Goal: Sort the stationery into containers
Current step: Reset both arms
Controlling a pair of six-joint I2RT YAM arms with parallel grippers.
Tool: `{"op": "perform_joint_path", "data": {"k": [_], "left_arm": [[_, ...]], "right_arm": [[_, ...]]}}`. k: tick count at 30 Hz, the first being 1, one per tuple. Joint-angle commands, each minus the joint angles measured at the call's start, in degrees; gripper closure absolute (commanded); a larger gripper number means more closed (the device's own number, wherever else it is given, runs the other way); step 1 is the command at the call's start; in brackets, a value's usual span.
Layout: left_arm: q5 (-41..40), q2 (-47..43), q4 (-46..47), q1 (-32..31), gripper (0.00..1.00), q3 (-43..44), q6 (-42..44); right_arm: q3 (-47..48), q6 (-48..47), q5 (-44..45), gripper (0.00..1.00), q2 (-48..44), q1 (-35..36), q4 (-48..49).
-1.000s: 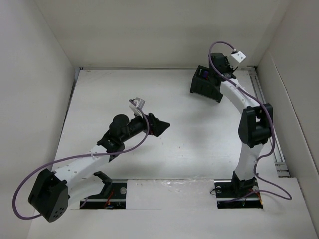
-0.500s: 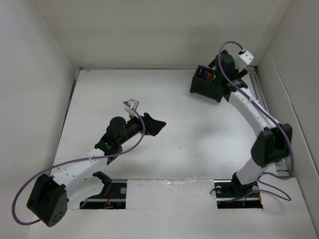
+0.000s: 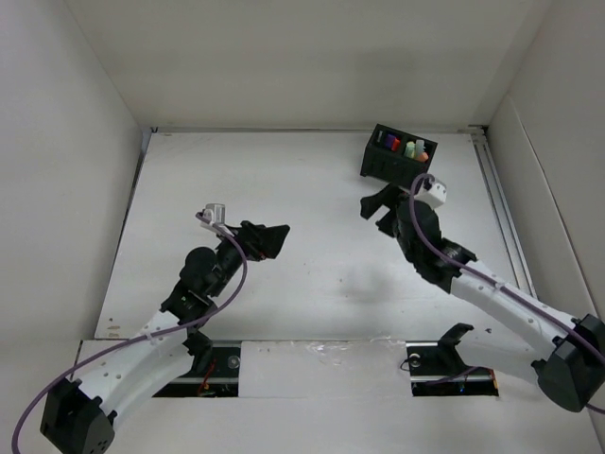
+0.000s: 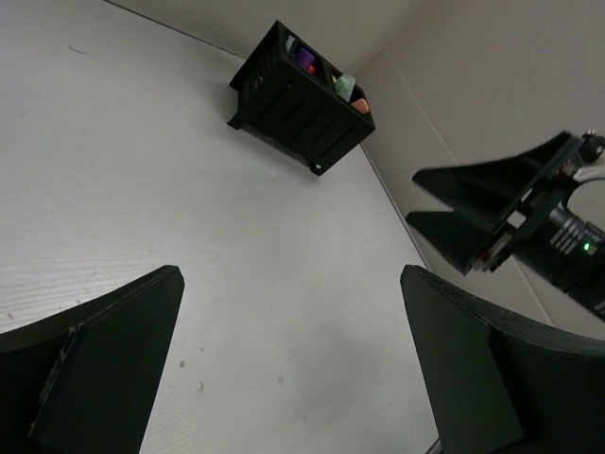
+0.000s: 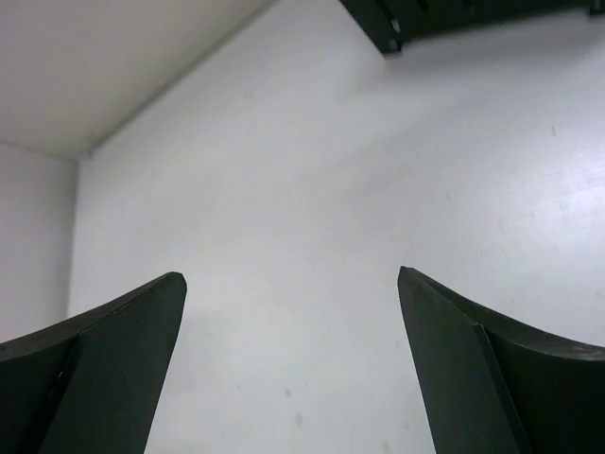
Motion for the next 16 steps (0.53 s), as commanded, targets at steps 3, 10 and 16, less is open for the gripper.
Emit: {"op": "perform_joint_path", "data": {"k": [3, 10, 16], "left_arm": [[-2.03, 0.49, 2.10, 0.05, 0.00, 0.01, 0.30], [0.60, 6.02, 3.15, 0.05, 0.00, 0.54, 1.53], [2.63, 8.92, 4.38, 0.05, 0.00, 1.07, 1.80]], "right_arm": [[-4.63, 5.32, -0.18, 0.00, -6.52, 3.03, -3.80], [-7.27, 7.78, 0.34, 0.00, -8.20, 5.24, -9.77], [-4.02, 7.78, 1.48, 0.00, -7.14, 5.94, -13.73]]}}
